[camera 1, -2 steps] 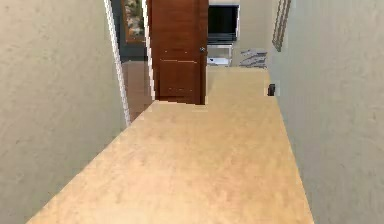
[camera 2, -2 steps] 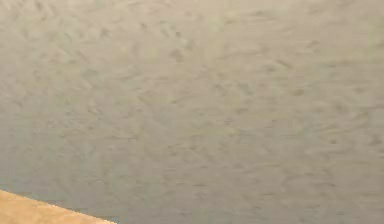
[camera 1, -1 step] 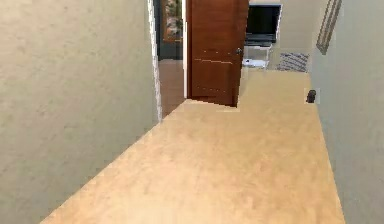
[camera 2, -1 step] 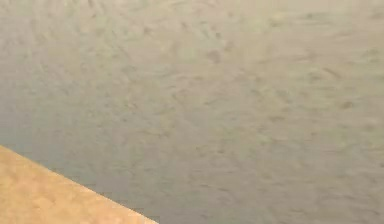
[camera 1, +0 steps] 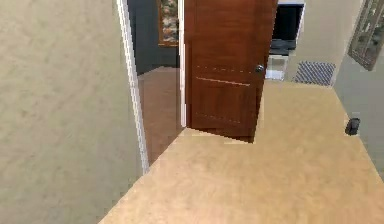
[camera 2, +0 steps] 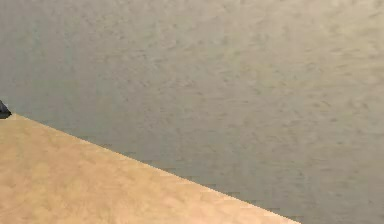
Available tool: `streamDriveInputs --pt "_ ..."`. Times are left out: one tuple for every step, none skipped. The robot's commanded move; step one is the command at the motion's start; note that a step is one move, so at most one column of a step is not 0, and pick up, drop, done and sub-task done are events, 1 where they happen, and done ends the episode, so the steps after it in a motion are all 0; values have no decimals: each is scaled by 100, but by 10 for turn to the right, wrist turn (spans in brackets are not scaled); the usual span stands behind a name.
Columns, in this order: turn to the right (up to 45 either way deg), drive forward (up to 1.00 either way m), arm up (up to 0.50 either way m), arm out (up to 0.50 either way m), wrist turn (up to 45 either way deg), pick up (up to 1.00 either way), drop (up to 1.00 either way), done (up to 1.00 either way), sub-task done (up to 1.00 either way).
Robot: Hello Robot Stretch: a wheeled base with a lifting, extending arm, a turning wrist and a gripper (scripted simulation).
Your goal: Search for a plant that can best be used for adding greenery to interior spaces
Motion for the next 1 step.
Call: streamDriveInputs --pt "-30 0 0 0 0 0 0 0 0"
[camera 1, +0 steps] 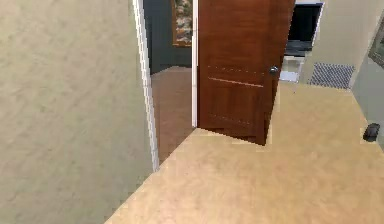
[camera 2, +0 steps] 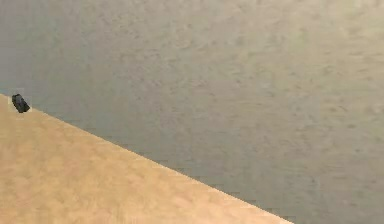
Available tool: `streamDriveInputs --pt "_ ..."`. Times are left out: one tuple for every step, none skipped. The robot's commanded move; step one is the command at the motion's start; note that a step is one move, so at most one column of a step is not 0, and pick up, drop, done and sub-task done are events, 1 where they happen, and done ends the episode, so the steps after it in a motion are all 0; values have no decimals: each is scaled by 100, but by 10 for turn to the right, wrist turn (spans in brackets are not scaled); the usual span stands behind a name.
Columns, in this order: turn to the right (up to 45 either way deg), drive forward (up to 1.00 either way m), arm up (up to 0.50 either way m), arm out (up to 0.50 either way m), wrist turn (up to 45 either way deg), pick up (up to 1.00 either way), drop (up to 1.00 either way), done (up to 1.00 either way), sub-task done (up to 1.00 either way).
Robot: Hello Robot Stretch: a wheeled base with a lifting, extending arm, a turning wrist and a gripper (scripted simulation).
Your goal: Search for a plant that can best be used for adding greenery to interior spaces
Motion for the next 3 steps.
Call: streamDriveInputs --pt "0 100 0 0 0 0 0 0 0" --pt "0 30 0 0 0 0 0 0 0" --pt "-180 0 0 0 0 0 0 0 0"
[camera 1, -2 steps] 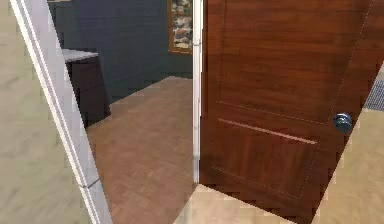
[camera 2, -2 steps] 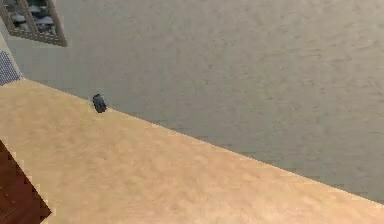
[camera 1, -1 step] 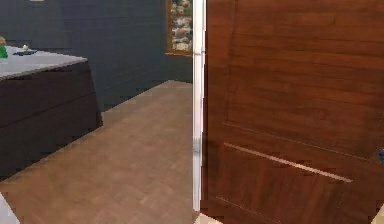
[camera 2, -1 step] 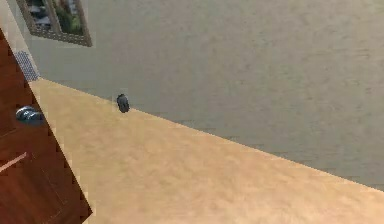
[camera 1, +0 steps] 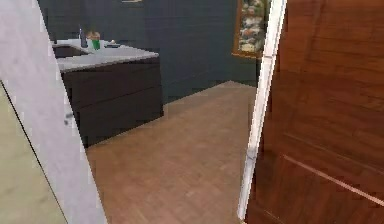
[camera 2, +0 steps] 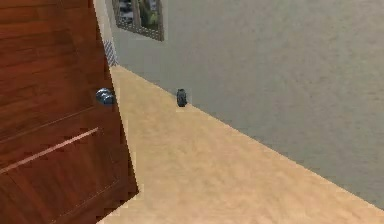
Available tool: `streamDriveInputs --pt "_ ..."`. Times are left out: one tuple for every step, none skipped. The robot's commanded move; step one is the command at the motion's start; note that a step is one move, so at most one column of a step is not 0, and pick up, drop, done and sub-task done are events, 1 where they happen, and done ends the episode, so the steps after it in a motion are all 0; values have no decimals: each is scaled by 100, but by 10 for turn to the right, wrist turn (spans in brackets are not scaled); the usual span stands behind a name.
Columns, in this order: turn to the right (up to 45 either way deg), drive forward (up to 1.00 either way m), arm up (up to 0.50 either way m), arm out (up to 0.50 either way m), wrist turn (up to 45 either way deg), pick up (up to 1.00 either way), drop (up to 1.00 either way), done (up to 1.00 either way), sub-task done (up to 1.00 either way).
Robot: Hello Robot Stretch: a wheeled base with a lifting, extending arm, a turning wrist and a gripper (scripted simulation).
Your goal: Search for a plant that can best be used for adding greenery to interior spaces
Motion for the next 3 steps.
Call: streamDriveInputs --pt "0 90 0 0 0 0 0 0 0" --pt "330 0 0 0 0 0 0 0 0" --pt "0 100 0 0 0 0 0 0 0"
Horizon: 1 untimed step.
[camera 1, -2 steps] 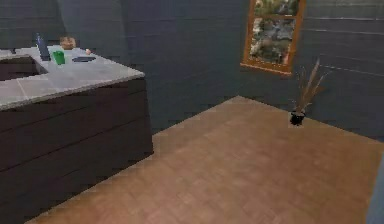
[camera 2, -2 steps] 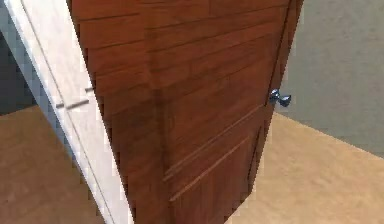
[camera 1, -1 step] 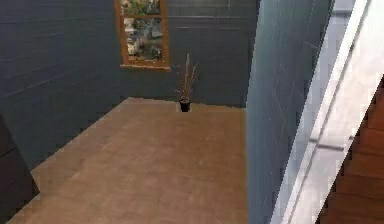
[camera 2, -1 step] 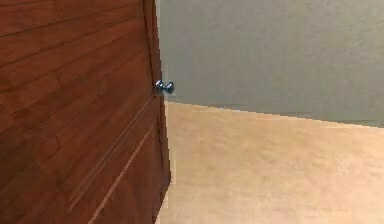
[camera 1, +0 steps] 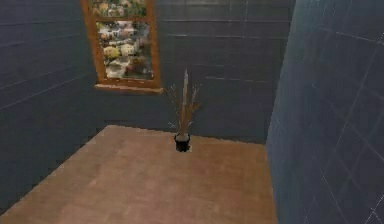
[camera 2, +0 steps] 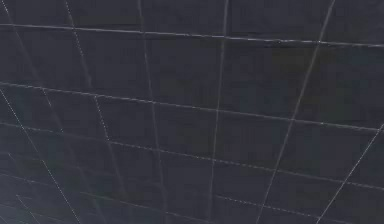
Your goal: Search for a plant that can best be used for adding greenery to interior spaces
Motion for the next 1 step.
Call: streamDriveInputs --pt "0 100 0 0 0 0 0 0 0"
